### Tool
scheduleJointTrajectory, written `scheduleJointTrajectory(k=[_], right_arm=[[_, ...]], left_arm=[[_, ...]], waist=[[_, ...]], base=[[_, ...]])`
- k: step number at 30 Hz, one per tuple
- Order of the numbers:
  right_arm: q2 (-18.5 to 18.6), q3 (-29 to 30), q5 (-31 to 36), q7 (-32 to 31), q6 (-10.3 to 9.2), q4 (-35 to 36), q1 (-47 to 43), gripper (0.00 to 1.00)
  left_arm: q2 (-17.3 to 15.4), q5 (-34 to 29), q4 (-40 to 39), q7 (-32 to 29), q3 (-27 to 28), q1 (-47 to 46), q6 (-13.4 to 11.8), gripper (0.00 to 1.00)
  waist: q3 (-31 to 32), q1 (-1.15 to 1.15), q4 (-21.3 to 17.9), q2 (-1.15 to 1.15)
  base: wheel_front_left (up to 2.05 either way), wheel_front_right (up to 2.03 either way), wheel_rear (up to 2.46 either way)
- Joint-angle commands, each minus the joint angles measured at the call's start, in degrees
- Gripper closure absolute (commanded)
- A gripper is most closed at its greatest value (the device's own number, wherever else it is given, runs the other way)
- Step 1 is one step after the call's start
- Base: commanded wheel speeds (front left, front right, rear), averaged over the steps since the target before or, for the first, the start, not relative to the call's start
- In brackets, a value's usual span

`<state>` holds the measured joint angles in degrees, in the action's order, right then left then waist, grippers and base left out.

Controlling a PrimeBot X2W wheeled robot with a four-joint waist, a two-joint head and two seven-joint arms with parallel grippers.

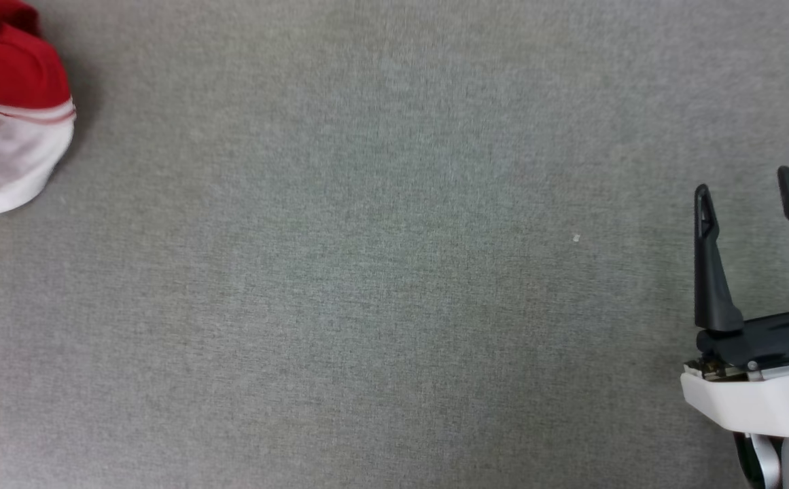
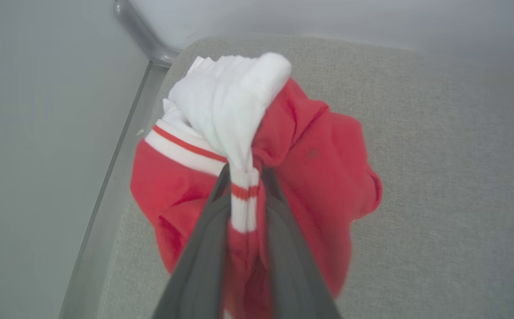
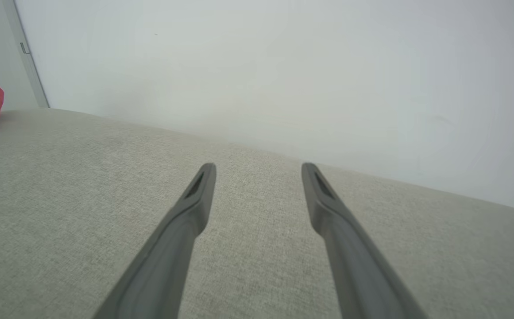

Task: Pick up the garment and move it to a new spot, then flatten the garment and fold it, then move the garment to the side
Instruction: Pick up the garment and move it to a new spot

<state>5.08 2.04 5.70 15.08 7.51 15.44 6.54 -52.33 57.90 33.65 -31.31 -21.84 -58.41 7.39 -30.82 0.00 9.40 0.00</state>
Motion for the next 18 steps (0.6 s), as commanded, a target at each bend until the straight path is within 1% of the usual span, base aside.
scheduleJointTrajectory(k=[1,7,13,18], right_arm=[[-0.42,-0.20,-0.40,0.14,-0.04,-0.40,0.03,0.00],[-1.54,-1.09,-1.50,0.14,-0.04,-1.50,-0.69,0.00],[-2.17,-1.45,-2.57,0.13,-0.04,-2.12,-1.32,0.00],[-2.28,-1.63,-4.57,0.13,-0.04,-2.39,-1.89,0.00]], left_arm=[[-0.45,-0.68,-1.24,0.53,-0.78,-1.27,0.01,1.00],[-2.04,-3.78,-8.35,0.44,-5.90,-6.33,0.00,1.00],[-0.31,-5.74,-14.60,-1.14,-11.11,-12.22,0.00,1.00],[1.48,-7.28,-18.91,-2.49,-14.92,-16.38,0.00,1.00]], waist=[[3.02,0.00,-0.60,0.00],[7.61,0.00,-2.87,0.00],[10.74,0.00,-6.70,0.00],[12.35,0.00,-11.11,0.00]], base=[[0.00,0.00,0.00],[0.00,0.00,0.00],[0.00,0.00,0.00],[0.00,0.00,0.00]])
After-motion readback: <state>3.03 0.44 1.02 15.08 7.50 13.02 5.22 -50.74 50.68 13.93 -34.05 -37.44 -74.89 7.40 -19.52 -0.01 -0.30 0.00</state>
